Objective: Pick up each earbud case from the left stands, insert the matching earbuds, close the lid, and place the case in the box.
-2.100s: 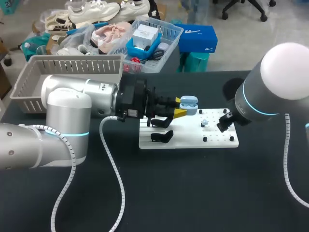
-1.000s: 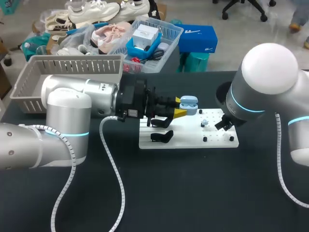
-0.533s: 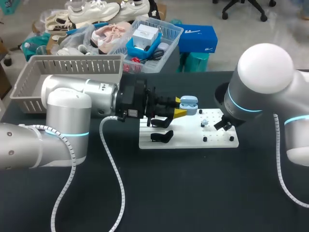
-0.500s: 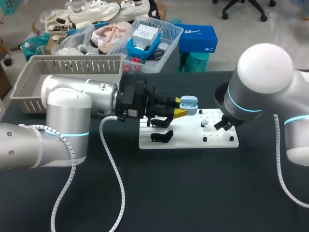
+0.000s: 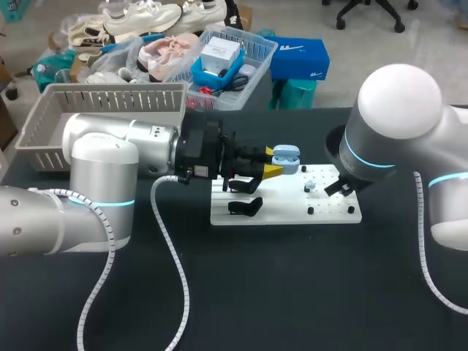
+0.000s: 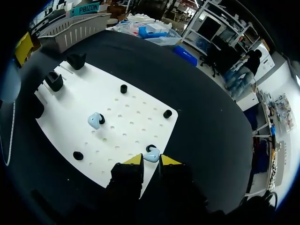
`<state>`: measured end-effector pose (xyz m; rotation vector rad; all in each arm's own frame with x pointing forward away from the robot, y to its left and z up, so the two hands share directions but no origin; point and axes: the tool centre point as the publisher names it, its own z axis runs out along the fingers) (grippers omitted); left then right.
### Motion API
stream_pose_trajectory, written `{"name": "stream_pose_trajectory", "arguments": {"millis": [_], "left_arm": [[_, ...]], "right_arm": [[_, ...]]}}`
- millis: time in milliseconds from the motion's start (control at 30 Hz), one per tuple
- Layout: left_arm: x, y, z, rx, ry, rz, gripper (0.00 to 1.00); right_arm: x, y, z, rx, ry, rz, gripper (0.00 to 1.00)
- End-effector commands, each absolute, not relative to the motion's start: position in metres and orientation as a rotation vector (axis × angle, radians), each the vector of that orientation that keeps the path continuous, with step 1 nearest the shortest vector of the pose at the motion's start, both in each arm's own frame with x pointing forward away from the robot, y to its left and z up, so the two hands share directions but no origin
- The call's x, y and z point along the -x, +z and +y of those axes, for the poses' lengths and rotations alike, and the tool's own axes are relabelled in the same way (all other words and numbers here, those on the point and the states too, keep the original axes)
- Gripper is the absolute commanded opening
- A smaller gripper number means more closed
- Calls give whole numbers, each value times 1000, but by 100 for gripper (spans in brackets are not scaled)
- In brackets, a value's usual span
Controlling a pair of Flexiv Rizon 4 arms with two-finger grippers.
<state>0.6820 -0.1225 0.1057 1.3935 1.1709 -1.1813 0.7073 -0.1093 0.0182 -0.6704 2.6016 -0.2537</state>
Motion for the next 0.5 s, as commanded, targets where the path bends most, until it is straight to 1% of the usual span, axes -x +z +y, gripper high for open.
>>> {"name": "stream_pose_trajectory", "arguments": {"millis": [33, 67, 133, 333, 500], "left_arm": [[-682, 105, -122, -1393, -1181, 1170, 0], [-682, 105, -122, -1393, -1181, 1170, 0], [-682, 105, -122, -1393, -1181, 1170, 0], [-682, 105, -122, -1393, -1181, 1170, 0], [-682, 105, -122, -1393, -1181, 1170, 0]], "right_arm": [[-709, 16, -109, 668, -253, 2604, 10], [-709, 16, -109, 668, -252, 2605, 8], [-709, 16, -109, 667, -252, 2606, 0], [-707, 21, -108, 666, -234, 2605, 0], [-698, 40, -105, 660, -179, 2575, 0]]}}
